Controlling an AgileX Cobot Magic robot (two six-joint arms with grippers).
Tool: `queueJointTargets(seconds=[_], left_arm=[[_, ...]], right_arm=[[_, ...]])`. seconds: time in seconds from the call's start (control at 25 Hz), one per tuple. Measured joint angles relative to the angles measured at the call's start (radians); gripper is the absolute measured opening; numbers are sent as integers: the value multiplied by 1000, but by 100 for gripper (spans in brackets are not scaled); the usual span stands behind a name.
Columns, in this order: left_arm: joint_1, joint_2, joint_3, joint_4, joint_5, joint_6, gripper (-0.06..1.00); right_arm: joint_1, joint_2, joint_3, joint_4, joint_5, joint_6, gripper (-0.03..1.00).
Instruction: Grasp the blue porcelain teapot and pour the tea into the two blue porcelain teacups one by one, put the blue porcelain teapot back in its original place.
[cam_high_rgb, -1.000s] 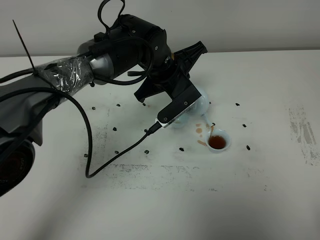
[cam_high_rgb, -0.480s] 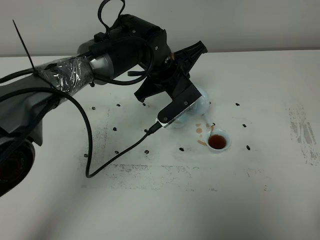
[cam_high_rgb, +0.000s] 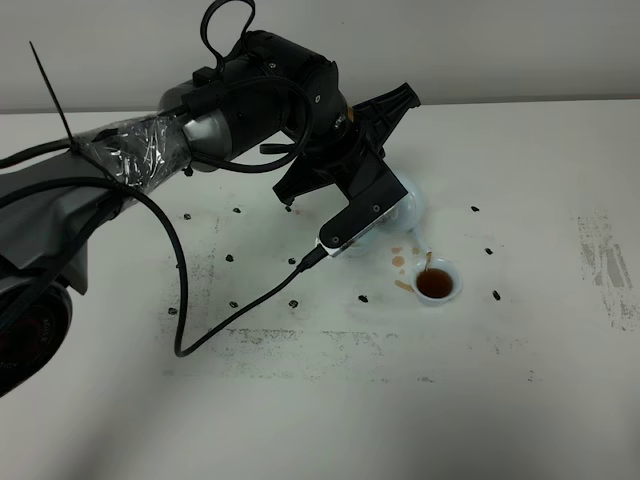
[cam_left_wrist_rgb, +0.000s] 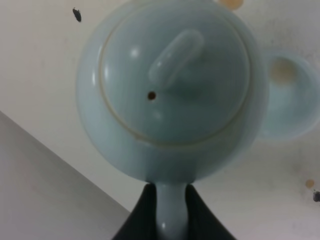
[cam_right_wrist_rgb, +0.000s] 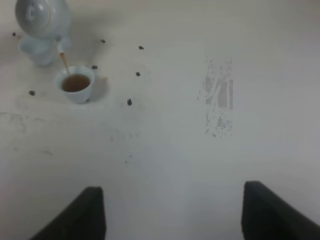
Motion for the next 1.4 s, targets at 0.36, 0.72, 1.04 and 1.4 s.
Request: queueJointTargets(seconds=[0.36,0.72,1.04,1.4], left_arm=[[0,0,0,0,0,0,4],[0,0,0,0,0,0,4],[0,0,0,-4,0,-3,4],[0,0,0,-94,16,-50,4]], right_arm=[[0,0,0,0,0,0,56],[0,0,0,0,0,0,56],[0,0,0,0,0,0,56],[0,0,0,0,0,0,56]])
